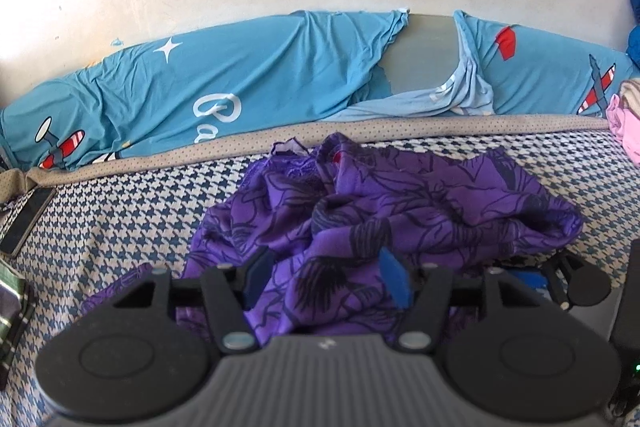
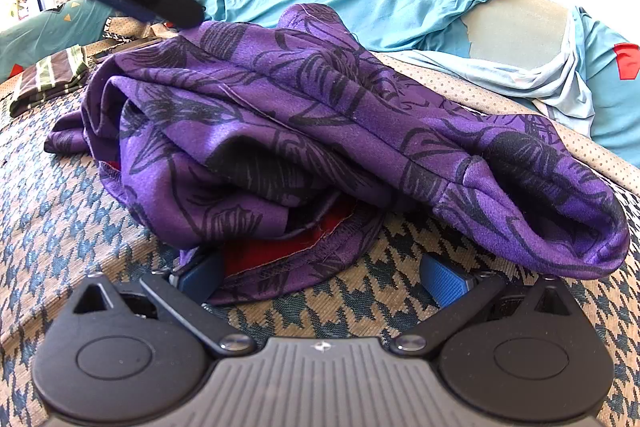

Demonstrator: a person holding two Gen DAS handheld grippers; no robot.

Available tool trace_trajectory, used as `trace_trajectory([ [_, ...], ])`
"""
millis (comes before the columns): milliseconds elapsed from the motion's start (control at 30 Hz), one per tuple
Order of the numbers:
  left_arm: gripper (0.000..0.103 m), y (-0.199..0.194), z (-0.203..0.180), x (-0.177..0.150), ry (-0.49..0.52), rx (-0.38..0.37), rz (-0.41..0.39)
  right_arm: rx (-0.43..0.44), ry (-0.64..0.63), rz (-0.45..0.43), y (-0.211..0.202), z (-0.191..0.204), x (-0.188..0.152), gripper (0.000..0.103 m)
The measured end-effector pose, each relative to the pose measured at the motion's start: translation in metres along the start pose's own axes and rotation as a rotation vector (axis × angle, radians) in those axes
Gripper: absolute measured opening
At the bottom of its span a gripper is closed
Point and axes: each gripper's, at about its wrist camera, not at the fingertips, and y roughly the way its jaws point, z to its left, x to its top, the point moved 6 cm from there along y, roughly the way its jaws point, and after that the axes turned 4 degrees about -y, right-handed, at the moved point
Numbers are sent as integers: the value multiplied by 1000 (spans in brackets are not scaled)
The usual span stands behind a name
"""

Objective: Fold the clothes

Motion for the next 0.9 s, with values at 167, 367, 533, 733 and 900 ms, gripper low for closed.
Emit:
trace_trajectory([
  [167, 74, -4, -19, 9, 65, -43, -42, 0, 0, 0, 0, 0, 0, 103],
  [367, 74, 8, -39, 9, 124, -28, -36, 0, 0, 0, 0, 0, 0, 103],
  [533, 66, 22, -44, 4, 138, -2, -9, 0, 0, 0, 0, 0, 0, 103],
  [733, 36, 35, -37, 0, 118, 11, 30, 0, 0, 0, 0, 0, 0, 103],
  [900, 11, 41, -23, -1, 86, 28, 42, 0, -1, -1, 0, 0, 0, 103],
])
